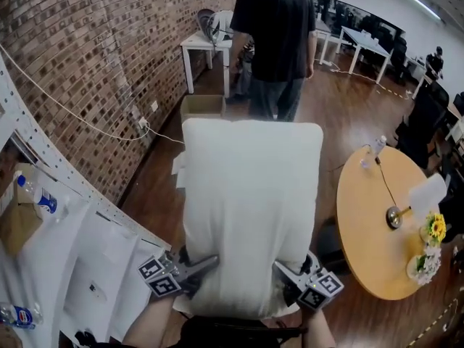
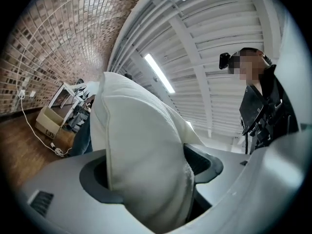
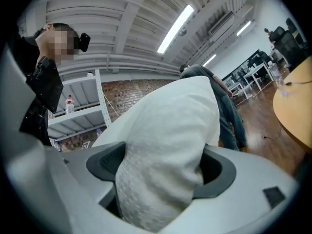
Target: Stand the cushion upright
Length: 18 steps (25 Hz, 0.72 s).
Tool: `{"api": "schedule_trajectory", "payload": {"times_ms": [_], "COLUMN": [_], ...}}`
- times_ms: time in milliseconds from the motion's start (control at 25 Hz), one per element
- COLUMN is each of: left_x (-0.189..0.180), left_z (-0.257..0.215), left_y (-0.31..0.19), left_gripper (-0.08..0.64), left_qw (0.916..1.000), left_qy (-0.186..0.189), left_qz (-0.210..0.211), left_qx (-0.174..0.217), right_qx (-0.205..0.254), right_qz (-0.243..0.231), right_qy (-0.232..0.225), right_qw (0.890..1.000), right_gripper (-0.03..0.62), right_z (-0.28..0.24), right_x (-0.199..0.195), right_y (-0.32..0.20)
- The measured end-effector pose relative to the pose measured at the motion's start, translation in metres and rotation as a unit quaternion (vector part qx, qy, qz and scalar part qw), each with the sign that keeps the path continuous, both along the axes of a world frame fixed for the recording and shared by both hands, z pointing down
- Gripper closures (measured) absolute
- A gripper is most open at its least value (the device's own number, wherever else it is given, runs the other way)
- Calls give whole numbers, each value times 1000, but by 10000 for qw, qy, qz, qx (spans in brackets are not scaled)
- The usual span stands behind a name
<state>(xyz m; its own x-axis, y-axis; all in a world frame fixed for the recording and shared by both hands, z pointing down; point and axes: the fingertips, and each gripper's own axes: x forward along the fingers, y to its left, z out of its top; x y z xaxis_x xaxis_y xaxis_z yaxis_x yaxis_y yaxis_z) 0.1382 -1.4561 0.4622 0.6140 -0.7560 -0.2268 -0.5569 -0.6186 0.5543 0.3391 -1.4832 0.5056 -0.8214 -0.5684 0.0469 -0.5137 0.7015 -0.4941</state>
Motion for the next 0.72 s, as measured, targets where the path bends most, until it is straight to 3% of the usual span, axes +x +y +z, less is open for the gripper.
{"api": "schedule_trajectory", "payload": {"times_ms": [200, 360, 720], "left_x": [-3, 1, 4], "left_z": [52, 93, 175], "left_y": [-49, -73, -120], "left_gripper": [189, 189, 189], "left_qw": [9994, 9986, 9961], "left_qy": [31, -142, -400], "left_qz": [164, 331, 469], "left_qx": [-308, -400, -629], "right_qx": [-302, -262, -442], "right_qz": [187, 351, 307], "right_qy": [191, 520, 1174], "right_qw": [9992, 9977, 9916], "right_gripper": [164, 164, 164], "right_z": [46, 82, 161], "right_x": [-3, -3, 0], "right_y": [-39, -56, -100]}}
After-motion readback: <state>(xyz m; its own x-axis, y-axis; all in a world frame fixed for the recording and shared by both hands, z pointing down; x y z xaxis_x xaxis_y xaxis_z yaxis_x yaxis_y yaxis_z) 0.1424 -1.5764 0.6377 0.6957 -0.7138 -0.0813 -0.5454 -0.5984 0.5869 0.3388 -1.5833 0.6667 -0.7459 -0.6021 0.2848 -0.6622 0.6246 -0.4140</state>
